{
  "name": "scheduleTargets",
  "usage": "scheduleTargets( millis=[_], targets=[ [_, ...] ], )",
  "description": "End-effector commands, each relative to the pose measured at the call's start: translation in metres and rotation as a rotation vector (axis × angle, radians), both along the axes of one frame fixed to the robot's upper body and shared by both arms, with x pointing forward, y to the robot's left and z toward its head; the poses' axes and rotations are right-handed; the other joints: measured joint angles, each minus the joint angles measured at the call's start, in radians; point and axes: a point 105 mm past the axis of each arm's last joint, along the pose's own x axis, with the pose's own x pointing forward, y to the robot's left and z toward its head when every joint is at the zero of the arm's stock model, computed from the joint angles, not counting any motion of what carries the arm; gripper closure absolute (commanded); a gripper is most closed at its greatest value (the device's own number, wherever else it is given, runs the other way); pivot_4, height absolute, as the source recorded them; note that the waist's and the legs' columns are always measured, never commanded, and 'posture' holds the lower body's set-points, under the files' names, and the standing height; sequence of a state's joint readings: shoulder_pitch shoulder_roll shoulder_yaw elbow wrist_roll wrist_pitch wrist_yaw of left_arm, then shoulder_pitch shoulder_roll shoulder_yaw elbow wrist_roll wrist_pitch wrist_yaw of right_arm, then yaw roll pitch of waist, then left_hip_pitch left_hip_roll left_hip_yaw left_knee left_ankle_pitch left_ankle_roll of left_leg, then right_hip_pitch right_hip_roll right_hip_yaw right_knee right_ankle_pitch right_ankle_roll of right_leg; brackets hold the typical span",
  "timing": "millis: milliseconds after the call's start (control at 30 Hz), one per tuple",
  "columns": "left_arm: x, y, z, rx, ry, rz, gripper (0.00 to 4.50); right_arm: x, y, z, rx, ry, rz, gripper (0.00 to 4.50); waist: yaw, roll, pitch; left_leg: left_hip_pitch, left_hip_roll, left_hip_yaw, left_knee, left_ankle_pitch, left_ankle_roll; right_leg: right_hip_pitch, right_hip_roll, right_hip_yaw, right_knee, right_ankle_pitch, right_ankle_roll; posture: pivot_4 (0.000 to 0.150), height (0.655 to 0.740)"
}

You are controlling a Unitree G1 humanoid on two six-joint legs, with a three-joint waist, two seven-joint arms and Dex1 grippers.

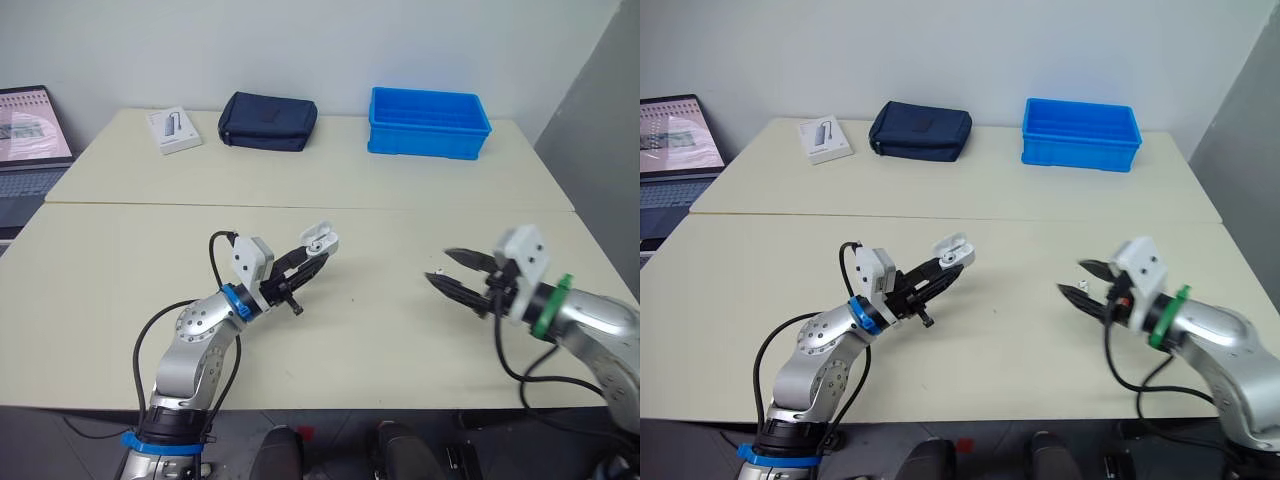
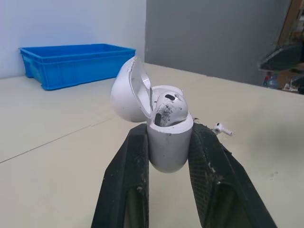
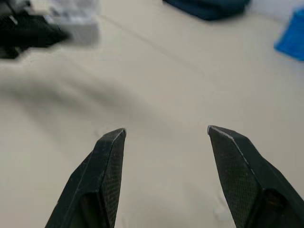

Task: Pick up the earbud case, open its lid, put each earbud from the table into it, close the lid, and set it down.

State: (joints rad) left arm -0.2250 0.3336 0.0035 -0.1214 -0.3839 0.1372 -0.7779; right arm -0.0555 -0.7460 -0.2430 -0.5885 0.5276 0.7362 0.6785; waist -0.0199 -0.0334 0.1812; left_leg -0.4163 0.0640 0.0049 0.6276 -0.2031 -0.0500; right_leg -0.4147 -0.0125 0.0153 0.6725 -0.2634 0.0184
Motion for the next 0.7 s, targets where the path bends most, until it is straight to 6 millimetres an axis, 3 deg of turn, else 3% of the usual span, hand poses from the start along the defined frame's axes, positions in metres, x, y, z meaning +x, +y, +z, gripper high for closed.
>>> scheduleTargets(
  millis=[33,167,333,533,600,700],
  targets=[
    [-0.003,-0.002,0.006,0.007,-0.05,-0.019,3.74,-0.008,-0.022,0.005,-0.065,-0.009,-0.053,1.27,-0.004,0.0,0.0,0.0,0.0,0.0,0.0,0.0,0.0,0.0,0.0,0.0,0.0,0.0,0.0,0.15,0.74],
    [-0.002,0.0,0.004,0.014,-0.049,-0.016,3.74,-0.016,-0.032,-0.002,-0.092,0.045,-0.072,0.03,-0.007,0.0,0.0,0.001,0.0,0.0,0.001,0.0,0.0,0.0,0.0,0.0,0.001,0.0,0.0,0.15,0.74],
    [0.0,0.002,0.002,0.019,-0.048,-0.009,3.74,-0.014,-0.029,-0.004,-0.116,0.083,-0.094,0.0,-0.007,0.0,0.0,0.001,0.0,0.0,0.002,0.0,0.0,0.001,0.0,0.0,0.001,0.0,0.0,0.15,0.74],
    [-0.001,0.003,-0.001,0.024,-0.043,-0.004,3.74,0.003,-0.025,-0.015,-0.102,0.103,-0.193,0.0,-0.006,0.0,0.0,0.0,0.0,-0.001,0.001,0.0,0.0,0.0,0.0,0.0,0.0,0.0,0.001,0.15,0.74],
    [-0.001,0.003,-0.001,0.025,-0.041,-0.003,3.74,0.012,-0.02,-0.02,-0.09,0.104,-0.214,0.0,-0.007,0.0,0.0,0.0,0.0,-0.001,0.001,0.0,0.0,0.0,0.0,0.0,0.0,0.0,0.001,0.15,0.74],
    [0.0,0.003,-0.002,0.027,-0.037,-0.002,3.74,0.04,-0.013,-0.032,-0.035,0.08,-0.318,0.0,-0.011,0.0,0.0,0.0,0.0,0.0,0.001,0.0,0.0,0.0,0.001,0.0,0.0,0.0,0.001,0.15,0.74]
  ],
)
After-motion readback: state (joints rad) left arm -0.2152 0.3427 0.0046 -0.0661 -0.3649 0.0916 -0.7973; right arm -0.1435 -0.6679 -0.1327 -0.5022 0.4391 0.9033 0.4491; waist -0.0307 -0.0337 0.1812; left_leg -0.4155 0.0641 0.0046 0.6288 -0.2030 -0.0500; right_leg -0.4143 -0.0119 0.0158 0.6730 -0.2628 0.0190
